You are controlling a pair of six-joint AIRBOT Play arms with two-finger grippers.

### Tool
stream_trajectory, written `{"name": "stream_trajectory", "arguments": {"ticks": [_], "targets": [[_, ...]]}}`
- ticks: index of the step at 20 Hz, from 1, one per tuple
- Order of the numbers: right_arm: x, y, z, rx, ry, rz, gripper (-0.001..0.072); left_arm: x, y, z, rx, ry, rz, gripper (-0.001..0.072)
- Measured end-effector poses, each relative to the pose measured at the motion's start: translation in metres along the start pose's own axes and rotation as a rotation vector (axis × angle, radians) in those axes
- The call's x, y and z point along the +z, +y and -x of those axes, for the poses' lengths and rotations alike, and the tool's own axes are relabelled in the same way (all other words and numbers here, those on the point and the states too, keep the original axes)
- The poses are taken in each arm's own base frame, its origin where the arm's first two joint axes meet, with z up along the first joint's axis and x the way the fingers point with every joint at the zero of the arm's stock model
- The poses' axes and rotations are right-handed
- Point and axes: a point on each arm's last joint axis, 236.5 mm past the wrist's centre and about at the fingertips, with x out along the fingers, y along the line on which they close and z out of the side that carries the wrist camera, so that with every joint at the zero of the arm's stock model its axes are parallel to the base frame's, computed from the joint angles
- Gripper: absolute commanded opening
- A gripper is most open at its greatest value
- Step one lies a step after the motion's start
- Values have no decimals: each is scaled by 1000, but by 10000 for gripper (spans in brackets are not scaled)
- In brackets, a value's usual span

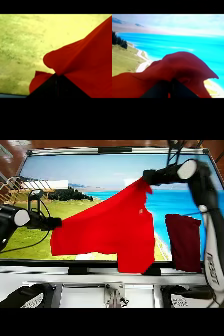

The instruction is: Fold the shirts.

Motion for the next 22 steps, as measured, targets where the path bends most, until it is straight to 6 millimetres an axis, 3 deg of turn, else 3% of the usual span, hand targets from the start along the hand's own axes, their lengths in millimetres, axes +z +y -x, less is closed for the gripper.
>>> {"name": "stream_trajectory", "arguments": {"ticks": [1,2,3,5,7,9,12,17,22], "targets": [[-8,-1,-16,15,26,-47,430,8,5,-10,1,-6,40,196],[-11,-2,-26,27,38,-79,547,15,8,-16,-2,-13,67,495],[-14,-3,-31,35,48,-101,547,22,11,-20,-9,-19,90,632],[-18,-7,-28,43,72,-120,547,34,16,-18,-16,-24,91,619],[-23,-16,-8,32,109,-94,546,42,32,-6,-2,-10,63,615],[-39,-39,18,-23,191,-60,546,38,54,5,24,40,50,615],[-72,-78,56,-99,345,-59,546,-3,82,3,35,196,80,610],[-121,-117,97,-113,540,-155,546,-89,74,-24,-78,398,102,604],[-142,-128,107,-95,605,-206,546,-116,57,-54,-166,401,124,600]]}}
